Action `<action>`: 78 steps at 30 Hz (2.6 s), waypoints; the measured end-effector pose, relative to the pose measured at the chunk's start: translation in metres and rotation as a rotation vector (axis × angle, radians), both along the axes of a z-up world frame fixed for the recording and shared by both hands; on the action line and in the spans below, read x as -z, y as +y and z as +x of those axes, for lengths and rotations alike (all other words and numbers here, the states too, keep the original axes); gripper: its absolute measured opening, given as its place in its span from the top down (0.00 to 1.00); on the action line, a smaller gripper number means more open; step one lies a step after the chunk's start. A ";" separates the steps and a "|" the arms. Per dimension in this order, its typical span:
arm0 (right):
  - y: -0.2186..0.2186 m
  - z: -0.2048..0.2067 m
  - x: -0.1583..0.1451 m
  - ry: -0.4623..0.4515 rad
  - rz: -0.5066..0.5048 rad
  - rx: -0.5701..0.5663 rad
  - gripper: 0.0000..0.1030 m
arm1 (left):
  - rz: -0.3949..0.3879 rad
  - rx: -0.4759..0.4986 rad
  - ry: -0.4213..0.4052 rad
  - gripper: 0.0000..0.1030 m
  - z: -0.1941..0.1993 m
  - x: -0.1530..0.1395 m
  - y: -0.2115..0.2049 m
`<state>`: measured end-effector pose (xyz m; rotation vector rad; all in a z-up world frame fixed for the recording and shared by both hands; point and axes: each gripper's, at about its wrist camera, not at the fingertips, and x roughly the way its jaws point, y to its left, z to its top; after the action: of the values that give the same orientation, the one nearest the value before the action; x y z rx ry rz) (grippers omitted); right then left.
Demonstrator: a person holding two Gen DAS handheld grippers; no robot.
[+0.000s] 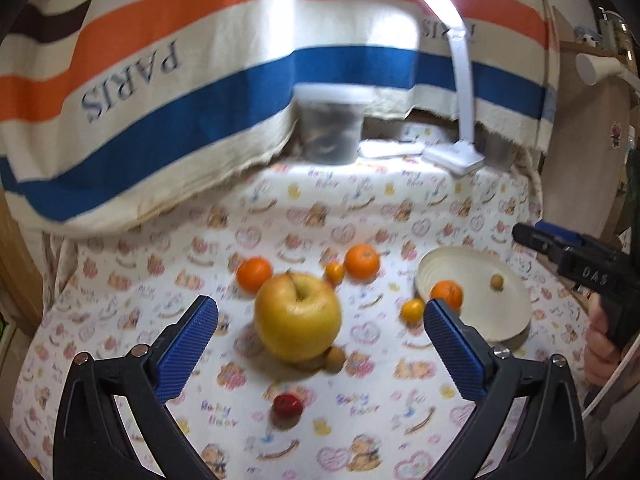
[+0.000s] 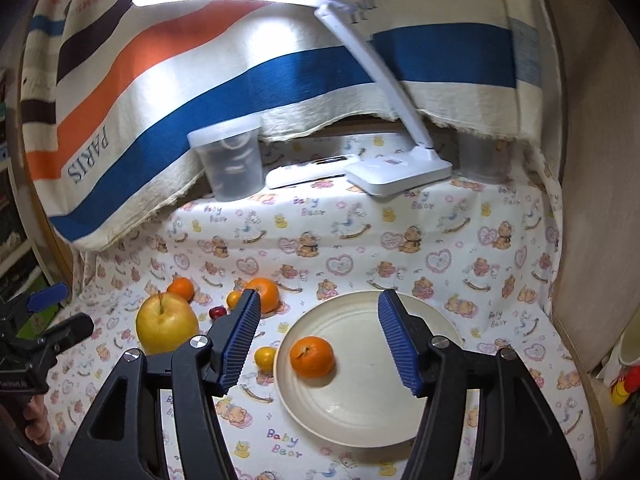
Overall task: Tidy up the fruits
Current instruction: 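Withdraw both open tools from the plate, then lower the left tool onto the small red fruit and close it, then grasp another small brown fruit with the right tool while the left tool lifts the red fruit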
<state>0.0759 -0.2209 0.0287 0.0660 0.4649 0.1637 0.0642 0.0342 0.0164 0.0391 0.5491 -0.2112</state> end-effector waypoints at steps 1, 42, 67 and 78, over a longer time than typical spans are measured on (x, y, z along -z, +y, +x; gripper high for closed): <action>0.004 0.000 0.001 0.004 -0.001 -0.006 0.39 | 0.000 -0.014 0.006 0.01 0.000 0.005 0.004; 0.055 0.007 0.053 0.095 -0.096 -0.119 0.39 | -0.053 -0.061 0.333 0.74 0.039 0.077 0.028; 0.169 0.045 0.099 0.319 -0.240 -0.418 0.55 | -0.040 -0.205 0.187 0.74 0.038 0.066 0.043; 0.174 0.060 0.112 0.320 -0.219 -0.409 0.68 | -0.069 -0.180 0.179 0.74 0.032 0.063 0.041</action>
<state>0.1360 -0.0465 -0.0834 -0.2228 0.8114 0.5066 0.0966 0.0751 -0.0467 -0.0972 0.7197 -0.0580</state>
